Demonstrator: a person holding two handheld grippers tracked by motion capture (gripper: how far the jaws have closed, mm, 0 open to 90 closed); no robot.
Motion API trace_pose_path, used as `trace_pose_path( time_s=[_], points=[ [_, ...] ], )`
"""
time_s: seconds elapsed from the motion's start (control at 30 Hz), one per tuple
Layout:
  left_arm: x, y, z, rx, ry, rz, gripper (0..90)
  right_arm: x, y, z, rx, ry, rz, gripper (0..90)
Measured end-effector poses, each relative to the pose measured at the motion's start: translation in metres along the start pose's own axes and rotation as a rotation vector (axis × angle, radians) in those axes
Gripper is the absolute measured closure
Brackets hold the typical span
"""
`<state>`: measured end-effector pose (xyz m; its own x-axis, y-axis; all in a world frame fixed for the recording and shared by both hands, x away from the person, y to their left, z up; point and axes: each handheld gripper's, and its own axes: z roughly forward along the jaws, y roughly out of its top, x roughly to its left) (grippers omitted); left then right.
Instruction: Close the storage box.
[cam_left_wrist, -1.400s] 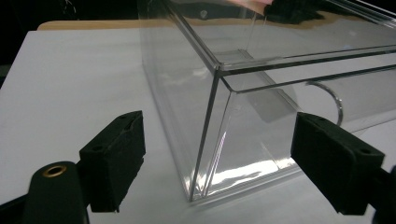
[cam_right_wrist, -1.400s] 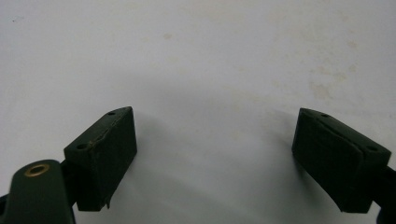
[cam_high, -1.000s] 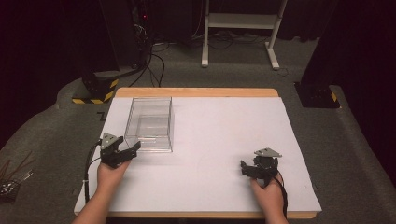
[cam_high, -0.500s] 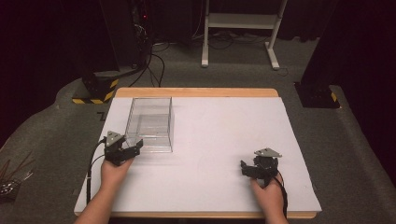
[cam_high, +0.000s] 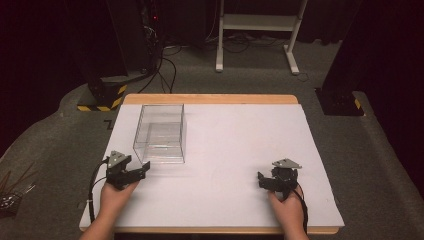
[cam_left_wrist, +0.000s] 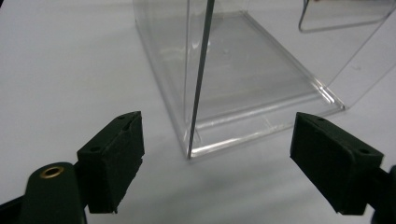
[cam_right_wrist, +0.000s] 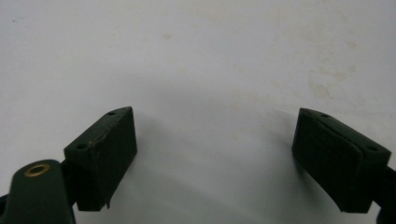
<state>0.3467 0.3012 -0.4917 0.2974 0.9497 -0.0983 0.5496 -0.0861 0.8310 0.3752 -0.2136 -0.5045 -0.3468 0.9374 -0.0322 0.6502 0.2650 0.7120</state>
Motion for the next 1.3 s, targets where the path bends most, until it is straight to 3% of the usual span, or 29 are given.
trace_pose_path(
  time_s=[0.23, 0.37, 0.43, 0.53, 0.57, 0.7, 1.3],
  points=[
    [0.005, -0.02, -0.02, 0.105, -0.027, 0.026, 17.9, 0.0, 0.0, 0.0, -0.001, 0.0, -0.003, 13.8],
    [0.004, -0.031, -0.027, 0.14, 0.007, 0.061, 17.6, 0.0, 0.0, 0.0, 0.0, -0.001, -0.001, 14.0],
    [0.004, -0.035, -0.028, 0.161, 0.014, 0.057, 17.7, 0.0, 0.0, 0.0, 0.0, 0.0, -0.002, 14.0],
    [0.002, -0.036, -0.027, 0.166, 0.025, 0.08, 17.5, 0.001, 0.0, 0.0, -0.003, -0.002, -0.003, 14.2],
    [-0.002, -0.037, -0.026, 0.17, 0.052, 0.115, 15.9, 0.001, 0.0, 0.0, -0.003, -0.002, -0.004, 14.4],
    [-0.001, -0.038, -0.026, 0.165, 0.032, 0.098, 15.9, 0.0, 0.0, 0.0, -0.001, 0.001, -0.002, 14.4],
    [-0.001, -0.038, -0.025, 0.161, 0.036, 0.102, 14.9, 0.001, 0.0, 0.0, -0.005, -0.006, -0.005, 14.0]
  ],
)
